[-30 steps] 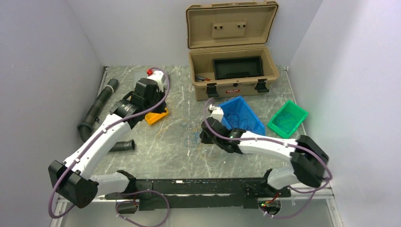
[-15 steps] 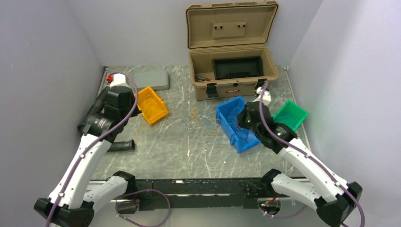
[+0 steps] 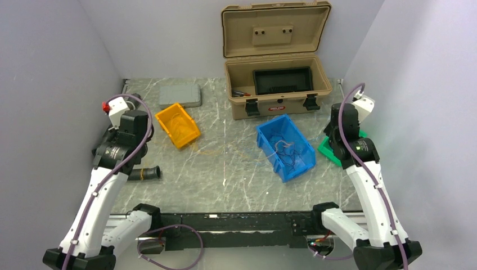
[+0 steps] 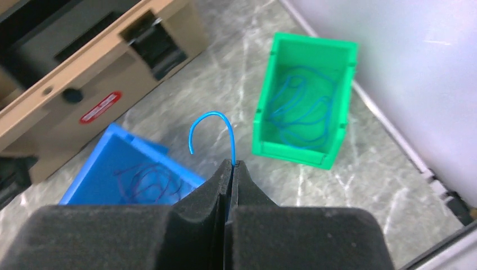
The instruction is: Untangle the cables
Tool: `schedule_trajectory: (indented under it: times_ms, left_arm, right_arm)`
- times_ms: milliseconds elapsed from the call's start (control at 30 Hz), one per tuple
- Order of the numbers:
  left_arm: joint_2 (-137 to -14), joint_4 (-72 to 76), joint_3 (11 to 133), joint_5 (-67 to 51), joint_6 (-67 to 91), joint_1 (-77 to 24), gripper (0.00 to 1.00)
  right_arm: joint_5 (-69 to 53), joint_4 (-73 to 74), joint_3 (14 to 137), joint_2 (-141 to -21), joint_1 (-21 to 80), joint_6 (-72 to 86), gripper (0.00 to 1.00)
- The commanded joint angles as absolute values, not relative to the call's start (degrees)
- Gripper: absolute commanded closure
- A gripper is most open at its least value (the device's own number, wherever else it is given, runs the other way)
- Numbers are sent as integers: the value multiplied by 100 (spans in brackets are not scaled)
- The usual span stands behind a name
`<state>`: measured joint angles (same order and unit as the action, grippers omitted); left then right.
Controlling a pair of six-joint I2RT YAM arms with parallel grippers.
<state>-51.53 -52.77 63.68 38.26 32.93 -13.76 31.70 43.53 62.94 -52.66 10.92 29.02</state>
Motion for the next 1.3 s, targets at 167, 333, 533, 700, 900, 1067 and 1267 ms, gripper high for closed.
schedule_trajectory:
  times_ms: [167, 333, 533, 700, 900, 1067, 1267]
  left_arm:
    - [-4572, -5511, 6375, 4886, 3799, -1127, 100]
    - [-4274, -4697, 5917, 4275, 3149, -1125, 100]
    - [-4540, -5307, 6122, 4932, 3475, -1114, 100]
    - [-4388, -5023, 6054, 4570, 3263, -1120, 100]
    - [-3896, -3128, 5374, -308, 1050, -1133, 54]
    - [-4239, -2766, 5210, -1429, 1109, -1205, 20]
    - [-4700, -1942, 5069, -2041, 1272, -2328, 4]
  right_arm:
    - [4123, 4893, 7448, -5765, 37, 3472, 100]
    - [3708, 4663, 7749, -5875, -186, 3399, 100]
    - [4584, 5343, 8404, -6184, -619, 3855, 100]
    - [5025, 5522, 8625, -6233, -745, 4037, 100]
    - [2094, 4010, 8132, -5491, -738, 2612, 100]
    - [-417, 3534, 8210, -5305, -738, 2526, 100]
    - [-1969, 3608, 8757, -5798, -735, 2825, 100]
